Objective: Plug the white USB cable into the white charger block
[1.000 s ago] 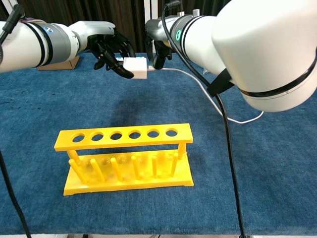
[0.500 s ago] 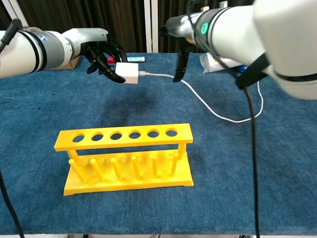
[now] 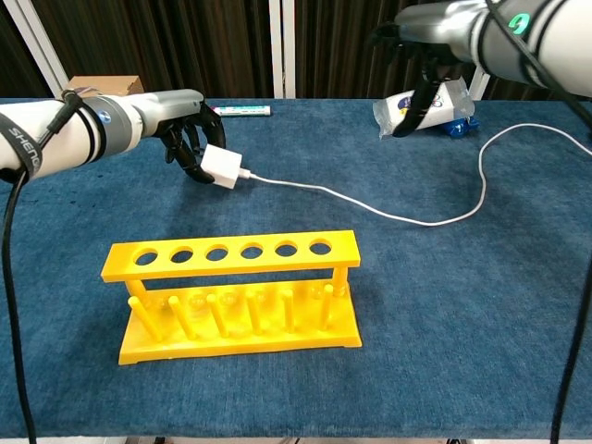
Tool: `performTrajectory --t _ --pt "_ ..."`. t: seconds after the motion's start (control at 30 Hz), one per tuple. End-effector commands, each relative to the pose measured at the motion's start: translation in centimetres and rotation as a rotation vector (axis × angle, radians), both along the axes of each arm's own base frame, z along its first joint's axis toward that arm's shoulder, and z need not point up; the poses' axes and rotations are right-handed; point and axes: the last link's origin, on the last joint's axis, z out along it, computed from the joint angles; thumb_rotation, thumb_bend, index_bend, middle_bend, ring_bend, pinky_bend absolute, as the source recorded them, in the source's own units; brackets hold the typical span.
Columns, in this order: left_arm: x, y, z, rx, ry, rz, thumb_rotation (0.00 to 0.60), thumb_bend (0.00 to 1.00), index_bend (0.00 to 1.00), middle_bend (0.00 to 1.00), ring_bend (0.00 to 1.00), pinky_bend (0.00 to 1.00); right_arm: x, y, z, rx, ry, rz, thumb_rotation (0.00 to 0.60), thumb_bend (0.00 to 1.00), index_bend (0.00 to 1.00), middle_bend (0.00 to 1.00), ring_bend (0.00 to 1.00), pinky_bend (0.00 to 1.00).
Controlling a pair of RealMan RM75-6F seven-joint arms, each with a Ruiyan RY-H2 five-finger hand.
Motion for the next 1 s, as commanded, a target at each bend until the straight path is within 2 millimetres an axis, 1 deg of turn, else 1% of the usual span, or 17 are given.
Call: performTrajectory --t 0.03,0.17,0.3,0.4,0.47,0.57,0.67,0.7,0.8,0.87,0.9,1.0 --pt "-0.4 -0.4 1.5 0.051 0.057 -0.037 0.6 0.18 0.27 0.21 0.22 0.43 -1.9 0.6 1.1 -0.013 0.005 -0.013 0.6 0.02 0.02 0.16 0.1 0.16" --pt "-1.5 -1.4 4.4 0.111 0.089 -0.06 0.6 0.17 0.26 0.21 0.22 0.42 -4.5 1.6 2.8 -0.041 0.015 -0.031 0.6 0.02 0.02 0.16 0.1 0.16" --pt "-3.5 -3.1 7.8 0.195 0.129 -0.073 0.6 0.17 0.26 0.21 0.22 0.42 -7.7 2.8 4.8 -0.077 -0.001 -0.069 0.6 0.05 0.02 0.17 0.1 0.16" --pt "-4.9 -4.5 9.9 0.245 0.149 -0.069 0.6 0.17 0.27 0.21 0.22 0.42 -9.9 3.8 6.1 -0.1 -0.006 -0.094 0.6 0.09 0.02 0.18 0.1 0.16" --pt "-5.8 -5.3 11.1 0.275 0.167 -0.072 0.6 0.17 0.27 0.21 0.22 0.42 -11.0 4.4 6.9 -0.113 -0.011 -0.101 0.6 0.13 0.03 0.19 0.1 0.16" --pt "-7.1 -7.0 13.6 0.353 0.229 -0.11 0.6 0.17 0.28 0.22 0.22 0.42 -12.2 5.8 8.4 -0.154 -0.032 -0.088 0.6 0.16 0.07 0.22 0.11 0.18" --pt "-8.4 -9.4 16.0 0.423 0.252 -0.131 0.6 0.17 0.28 0.22 0.22 0.39 -13.6 7.5 10.1 -0.208 -0.074 -0.071 0.6 0.18 0.09 0.23 0.11 0.19" --pt "-9.0 -10.4 16.9 0.441 0.253 -0.133 0.6 0.17 0.28 0.22 0.22 0.38 -14.1 8.2 10.7 -0.218 -0.092 -0.063 0.6 0.19 0.09 0.23 0.11 0.19" --pt "-10.4 -13.2 18.8 0.48 0.268 -0.142 0.6 0.17 0.28 0.22 0.22 0.34 -15.8 10.0 12.0 -0.238 -0.143 -0.054 0.6 0.2 0.09 0.22 0.11 0.19" --pt "-11.2 -15.0 19.6 0.495 0.272 -0.146 0.6 0.17 0.28 0.22 0.22 0.32 -16.8 11.1 12.6 -0.244 -0.155 -0.042 0.6 0.21 0.09 0.21 0.09 0.16" --pt "-11.7 -16.2 20.0 0.505 0.268 -0.142 0.6 0.17 0.28 0.22 0.22 0.32 -17.5 11.8 13.0 -0.25 -0.156 -0.037 0.6 0.21 0.09 0.21 0.08 0.14" --pt "-12.7 -19.2 20.6 0.517 0.253 -0.125 0.6 0.17 0.28 0.22 0.22 0.31 -18.9 13.8 13.4 -0.249 -0.167 -0.028 0.6 0.21 0.09 0.18 0.04 0.1"
